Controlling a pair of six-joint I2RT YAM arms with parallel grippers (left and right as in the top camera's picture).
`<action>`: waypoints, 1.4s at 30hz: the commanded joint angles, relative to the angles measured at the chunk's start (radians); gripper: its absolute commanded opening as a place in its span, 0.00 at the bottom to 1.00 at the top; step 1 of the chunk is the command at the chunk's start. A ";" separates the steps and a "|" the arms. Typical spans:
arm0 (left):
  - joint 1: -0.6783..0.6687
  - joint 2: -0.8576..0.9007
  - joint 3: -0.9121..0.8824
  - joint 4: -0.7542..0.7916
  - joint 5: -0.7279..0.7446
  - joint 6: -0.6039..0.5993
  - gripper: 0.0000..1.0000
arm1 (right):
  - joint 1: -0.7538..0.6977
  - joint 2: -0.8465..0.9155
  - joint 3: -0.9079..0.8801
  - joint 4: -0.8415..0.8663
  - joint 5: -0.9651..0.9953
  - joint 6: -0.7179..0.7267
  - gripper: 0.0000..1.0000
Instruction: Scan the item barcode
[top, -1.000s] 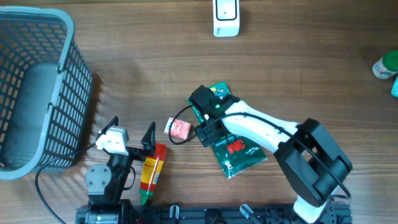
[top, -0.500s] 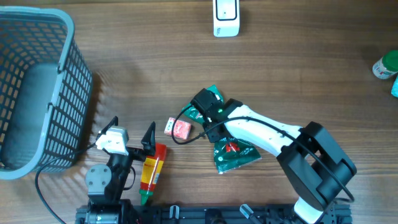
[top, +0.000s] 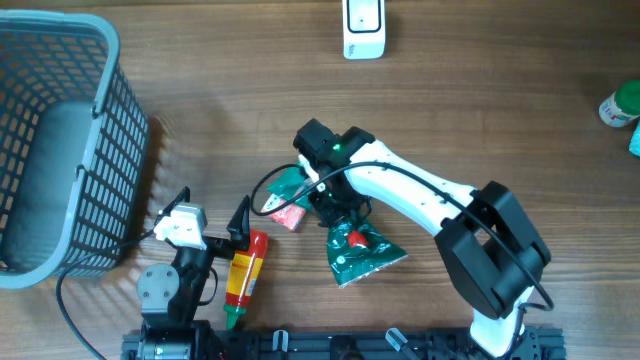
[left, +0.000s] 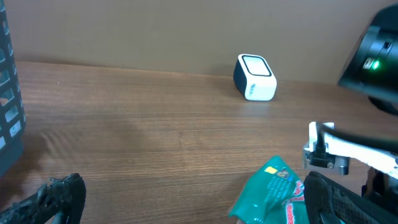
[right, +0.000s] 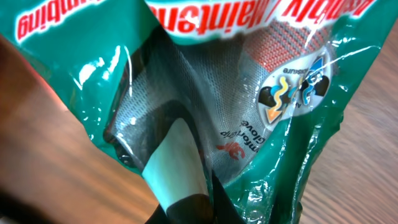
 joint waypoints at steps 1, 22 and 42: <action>-0.004 -0.002 -0.002 -0.008 -0.010 0.020 1.00 | -0.003 -0.075 0.019 0.012 -0.121 -0.085 0.05; -0.004 -0.002 -0.002 -0.008 -0.010 0.020 1.00 | 0.032 -0.095 -0.203 0.210 0.023 -0.111 0.77; -0.004 -0.002 -0.002 -0.007 -0.010 0.020 1.00 | 0.182 -0.112 -0.238 0.222 0.363 0.196 1.00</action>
